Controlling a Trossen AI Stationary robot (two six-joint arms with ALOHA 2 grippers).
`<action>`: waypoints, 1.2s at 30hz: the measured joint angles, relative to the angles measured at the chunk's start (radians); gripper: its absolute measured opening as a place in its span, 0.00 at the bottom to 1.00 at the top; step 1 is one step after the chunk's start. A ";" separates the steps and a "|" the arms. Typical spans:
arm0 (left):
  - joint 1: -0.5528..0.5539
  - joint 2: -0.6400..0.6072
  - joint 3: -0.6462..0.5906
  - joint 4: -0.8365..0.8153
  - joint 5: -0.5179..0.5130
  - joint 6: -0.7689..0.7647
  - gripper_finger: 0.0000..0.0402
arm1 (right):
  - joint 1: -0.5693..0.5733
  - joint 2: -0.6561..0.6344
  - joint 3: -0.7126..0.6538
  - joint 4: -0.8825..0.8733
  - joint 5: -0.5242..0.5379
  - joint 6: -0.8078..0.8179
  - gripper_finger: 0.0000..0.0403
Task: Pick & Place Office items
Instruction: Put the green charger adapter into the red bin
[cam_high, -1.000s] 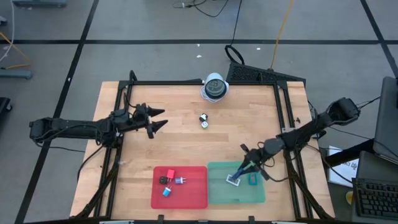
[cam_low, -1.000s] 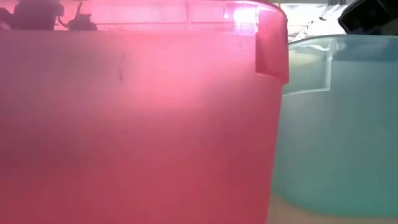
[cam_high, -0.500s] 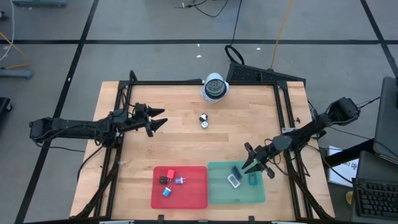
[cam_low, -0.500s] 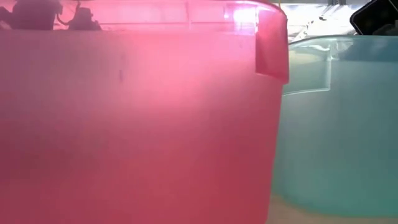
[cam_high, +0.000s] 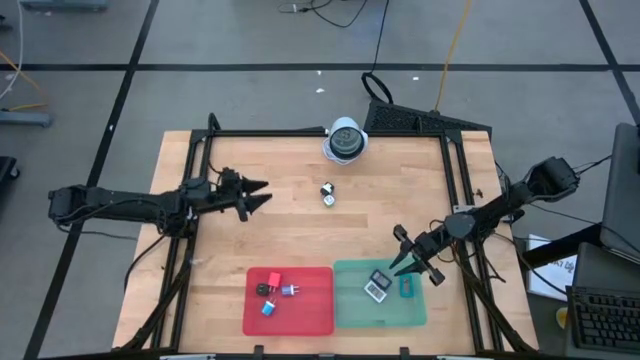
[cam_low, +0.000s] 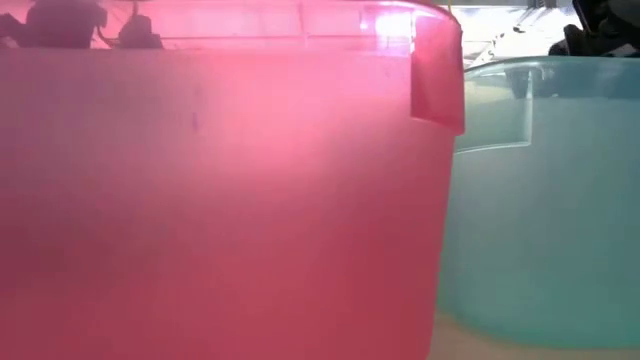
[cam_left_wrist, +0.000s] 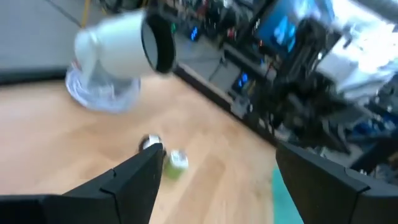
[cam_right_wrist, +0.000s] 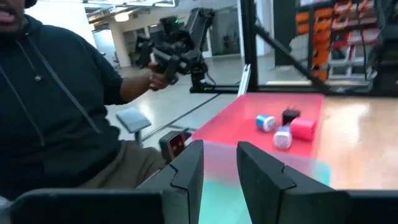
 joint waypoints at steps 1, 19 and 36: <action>-0.012 0.020 0.000 0.001 -0.001 -0.005 0.77 | -0.007 0.000 0.000 0.006 0.002 -0.014 0.21; -0.107 0.685 0.364 0.017 -0.083 0.089 0.77 | -0.233 0.000 0.000 0.066 0.526 0.023 0.44; -0.084 1.173 0.791 -0.170 -0.239 0.261 0.77 | -0.259 0.000 0.000 0.046 0.438 0.028 0.56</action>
